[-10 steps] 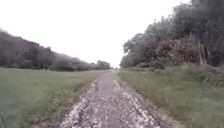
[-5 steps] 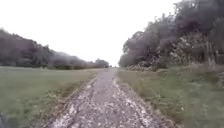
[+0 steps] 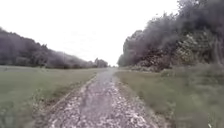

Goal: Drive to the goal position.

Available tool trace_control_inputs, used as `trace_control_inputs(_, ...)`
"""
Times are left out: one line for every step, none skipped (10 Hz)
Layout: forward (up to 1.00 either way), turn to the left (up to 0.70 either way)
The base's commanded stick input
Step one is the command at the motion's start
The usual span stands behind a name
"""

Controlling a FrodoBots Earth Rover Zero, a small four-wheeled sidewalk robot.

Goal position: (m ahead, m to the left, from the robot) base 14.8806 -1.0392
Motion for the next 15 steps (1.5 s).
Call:
trace_control_inputs(1.00,0.27)
trace_control_inputs(1.00,0.23)
trace_control_inputs(1.00,0.06)
trace_control_inputs(1.00,0.00)
trace_control_inputs(1.00,0.03)
trace_control_inputs(1.00,0.19)
trace_control_inputs(1.00,0.27)
trace_control_inputs(1.00,0.27)
trace_control_inputs(1.00,0.10)
trace_control_inputs(1.00,0.00)
trace_control_inputs(1.00,0.00)
trace_control_inputs(1.00,0.00)
trace_control_inputs(1.00,0.00)
trace_control_inputs(1.00,0.00)
trace_control_inputs(1.00,0.01)
